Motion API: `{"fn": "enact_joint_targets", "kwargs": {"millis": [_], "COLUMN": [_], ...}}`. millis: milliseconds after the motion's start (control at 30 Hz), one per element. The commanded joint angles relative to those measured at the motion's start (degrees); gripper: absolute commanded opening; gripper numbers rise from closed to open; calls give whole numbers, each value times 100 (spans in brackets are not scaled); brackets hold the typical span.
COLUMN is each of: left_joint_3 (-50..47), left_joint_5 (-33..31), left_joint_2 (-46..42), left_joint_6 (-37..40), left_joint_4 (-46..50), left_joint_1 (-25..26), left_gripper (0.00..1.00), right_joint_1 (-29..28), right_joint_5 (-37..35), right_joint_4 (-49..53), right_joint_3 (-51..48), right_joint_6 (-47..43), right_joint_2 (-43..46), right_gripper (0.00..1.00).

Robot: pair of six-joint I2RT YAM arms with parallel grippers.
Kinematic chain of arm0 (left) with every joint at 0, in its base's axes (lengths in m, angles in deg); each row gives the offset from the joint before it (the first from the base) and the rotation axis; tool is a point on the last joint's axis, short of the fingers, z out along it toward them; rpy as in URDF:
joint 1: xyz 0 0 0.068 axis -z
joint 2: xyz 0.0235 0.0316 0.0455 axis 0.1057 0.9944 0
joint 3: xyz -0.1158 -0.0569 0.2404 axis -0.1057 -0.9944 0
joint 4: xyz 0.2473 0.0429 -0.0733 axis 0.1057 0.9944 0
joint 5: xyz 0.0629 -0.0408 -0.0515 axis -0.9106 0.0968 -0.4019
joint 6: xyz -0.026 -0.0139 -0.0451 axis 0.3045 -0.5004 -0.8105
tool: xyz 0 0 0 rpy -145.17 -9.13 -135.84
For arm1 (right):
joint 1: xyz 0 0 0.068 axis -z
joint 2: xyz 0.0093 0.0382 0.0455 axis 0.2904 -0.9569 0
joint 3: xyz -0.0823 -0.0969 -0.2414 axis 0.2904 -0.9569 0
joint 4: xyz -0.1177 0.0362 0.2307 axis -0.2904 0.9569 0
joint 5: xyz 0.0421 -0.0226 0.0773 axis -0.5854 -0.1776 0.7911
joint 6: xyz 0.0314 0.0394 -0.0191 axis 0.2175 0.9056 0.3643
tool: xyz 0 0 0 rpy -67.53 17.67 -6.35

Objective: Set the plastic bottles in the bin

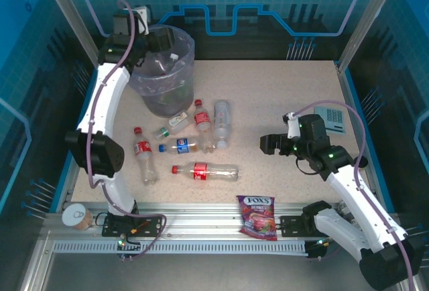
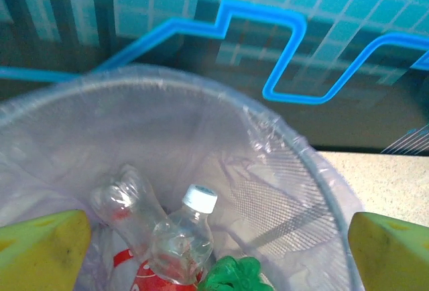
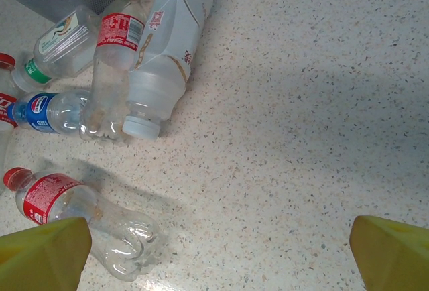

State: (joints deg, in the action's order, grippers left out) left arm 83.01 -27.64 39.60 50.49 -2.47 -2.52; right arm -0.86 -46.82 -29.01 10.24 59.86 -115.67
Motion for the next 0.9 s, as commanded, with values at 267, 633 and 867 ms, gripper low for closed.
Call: {"fn": "enact_joint_targets", "kwargs": {"millis": [267, 633, 867], "left_joint_3": [-194, -4059, -5937], "left_joint_5": [27, 947, 1158], "left_joint_2": [-1655, -3715, -4023], "left_joint_6": [207, -355, -876], "left_joint_4": [1962, 1645, 1050], "left_joint_1": [-1021, -2078, -2086], "left_gripper": [99, 97, 95], "right_joint_1": [-41, 99, 172], "right_joint_5": [50, 205, 393], "right_joint_4": [-24, -360, -510], "right_joint_3": [303, 362, 275], "right_joint_6": [-392, -535, -535], "right_joint_2": [-225, -728, -955], "right_gripper": [100, 100, 100]}}
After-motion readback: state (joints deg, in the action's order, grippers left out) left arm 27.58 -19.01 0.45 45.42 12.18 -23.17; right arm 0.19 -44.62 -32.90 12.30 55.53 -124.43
